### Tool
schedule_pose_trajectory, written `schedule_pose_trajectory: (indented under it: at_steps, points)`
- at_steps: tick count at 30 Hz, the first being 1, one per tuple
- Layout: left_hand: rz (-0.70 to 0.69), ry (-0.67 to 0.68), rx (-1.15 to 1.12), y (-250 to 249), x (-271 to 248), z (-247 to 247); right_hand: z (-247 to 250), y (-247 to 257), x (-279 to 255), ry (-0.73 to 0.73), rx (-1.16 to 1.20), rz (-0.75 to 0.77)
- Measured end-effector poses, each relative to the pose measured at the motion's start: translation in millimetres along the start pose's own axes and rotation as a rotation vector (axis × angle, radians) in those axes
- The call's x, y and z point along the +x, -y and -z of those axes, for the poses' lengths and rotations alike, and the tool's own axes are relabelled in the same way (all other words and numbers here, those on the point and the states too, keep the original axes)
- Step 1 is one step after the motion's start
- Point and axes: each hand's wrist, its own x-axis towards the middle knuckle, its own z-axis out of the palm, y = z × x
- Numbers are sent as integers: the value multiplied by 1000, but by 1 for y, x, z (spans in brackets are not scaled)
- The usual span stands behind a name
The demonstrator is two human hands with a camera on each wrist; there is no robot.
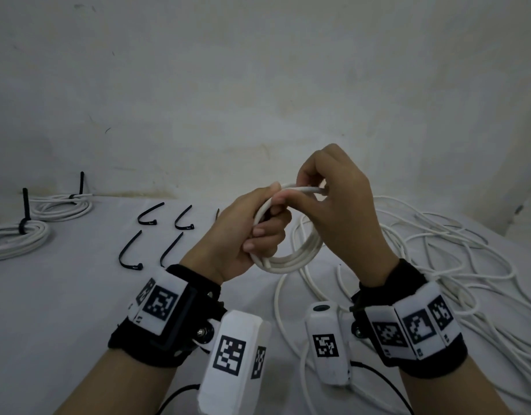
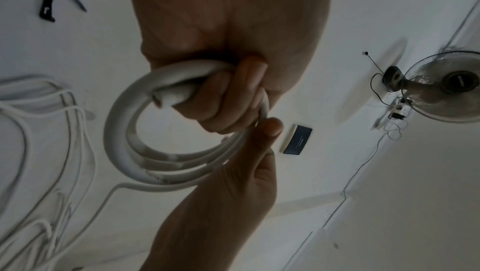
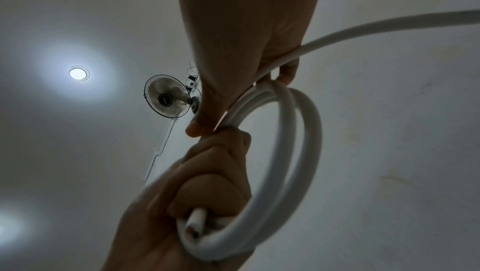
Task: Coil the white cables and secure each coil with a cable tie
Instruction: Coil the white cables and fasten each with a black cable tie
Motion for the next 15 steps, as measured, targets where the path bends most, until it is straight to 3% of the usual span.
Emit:
schedule_pose_trajectory:
  at_steps: [2, 4, 10, 15]
  points:
    - [5, 3, -28, 1, 0, 0, -2, -1, -1, 24, 19, -47]
    - [-3, -5, -20, 1, -1, 2, -1, -1, 0, 100, 142, -208]
    - [-136, -15, 189, -2, -4, 9, 7, -11, -2, 489, 420, -476]
    - [-183, -58, 252, -4, -1, 14, 2, -10, -6, 498, 760, -616]
